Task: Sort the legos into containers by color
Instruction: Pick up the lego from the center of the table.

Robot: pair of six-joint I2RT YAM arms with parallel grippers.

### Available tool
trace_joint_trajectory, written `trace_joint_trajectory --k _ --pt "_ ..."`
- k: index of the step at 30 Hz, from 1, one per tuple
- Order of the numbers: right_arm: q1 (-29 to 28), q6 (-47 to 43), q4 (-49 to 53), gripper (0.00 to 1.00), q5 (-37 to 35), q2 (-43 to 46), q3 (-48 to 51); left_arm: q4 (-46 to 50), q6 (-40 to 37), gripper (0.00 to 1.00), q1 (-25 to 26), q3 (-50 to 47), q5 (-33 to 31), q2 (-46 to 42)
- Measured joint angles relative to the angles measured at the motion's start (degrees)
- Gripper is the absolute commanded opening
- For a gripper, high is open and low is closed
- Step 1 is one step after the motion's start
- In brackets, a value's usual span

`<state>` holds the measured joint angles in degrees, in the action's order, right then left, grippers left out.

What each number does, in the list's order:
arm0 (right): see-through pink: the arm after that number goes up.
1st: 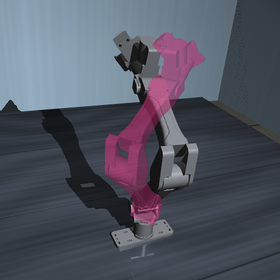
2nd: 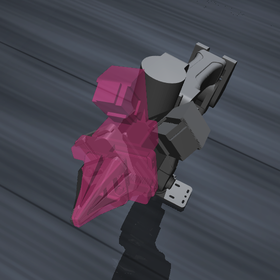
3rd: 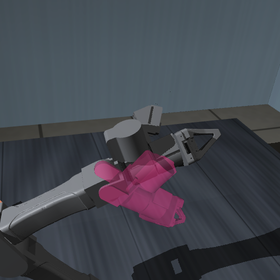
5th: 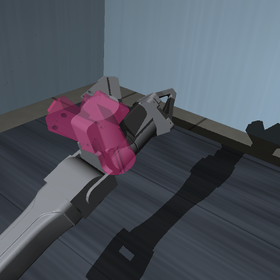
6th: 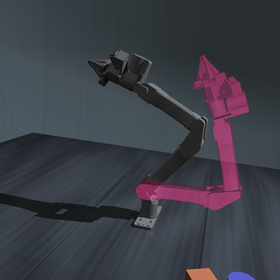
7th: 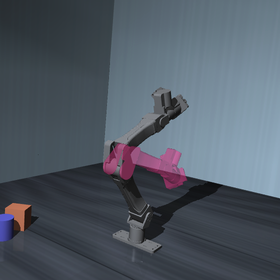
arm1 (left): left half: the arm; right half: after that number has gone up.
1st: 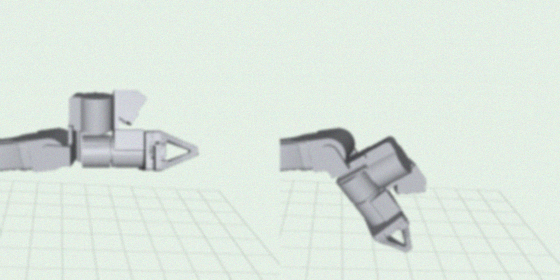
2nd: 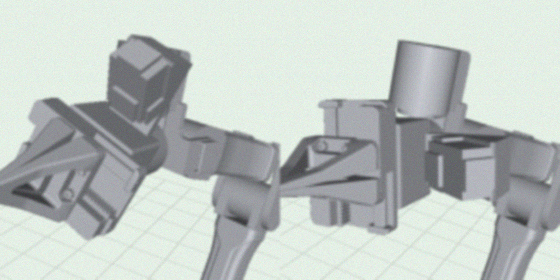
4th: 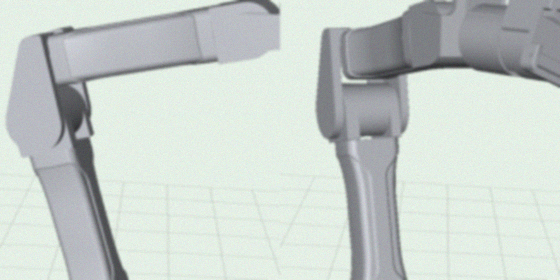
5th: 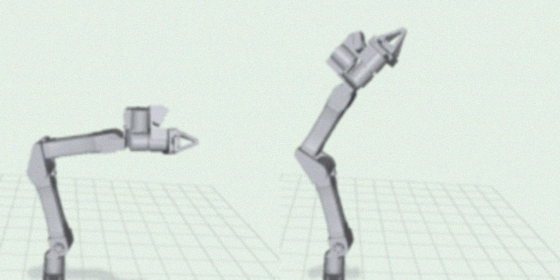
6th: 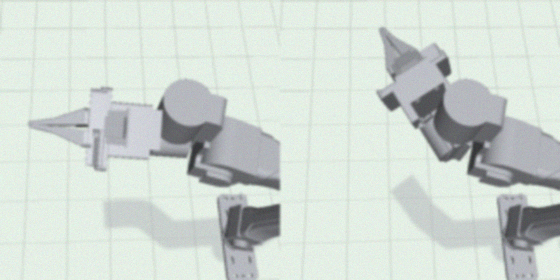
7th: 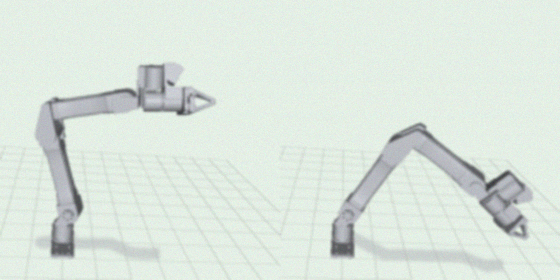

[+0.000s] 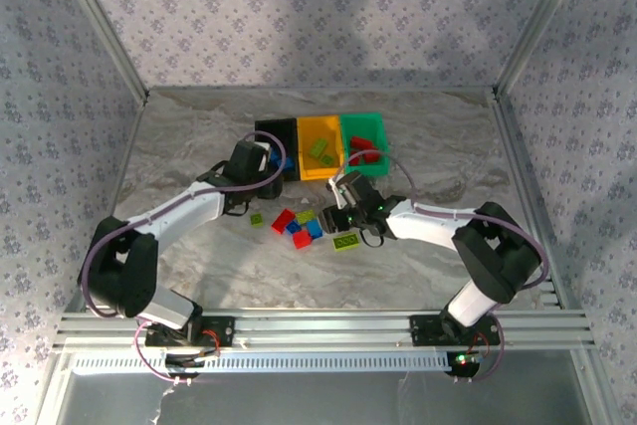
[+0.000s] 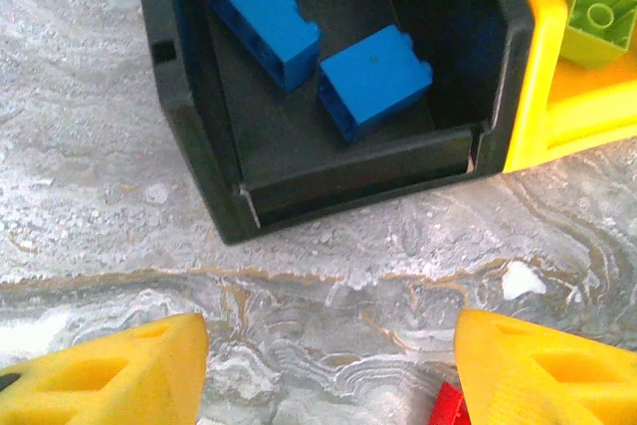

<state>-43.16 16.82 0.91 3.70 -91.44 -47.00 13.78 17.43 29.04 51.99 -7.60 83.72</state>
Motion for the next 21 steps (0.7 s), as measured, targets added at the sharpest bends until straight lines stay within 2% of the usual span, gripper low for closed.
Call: trace_joint_trajectory --k 21 --pt "-3.74 4.20 0.46 0.55 -7.74 -6.10 -4.26 -5.01 -1.81 0.66 0.00 -7.67 -2.99 -5.79"
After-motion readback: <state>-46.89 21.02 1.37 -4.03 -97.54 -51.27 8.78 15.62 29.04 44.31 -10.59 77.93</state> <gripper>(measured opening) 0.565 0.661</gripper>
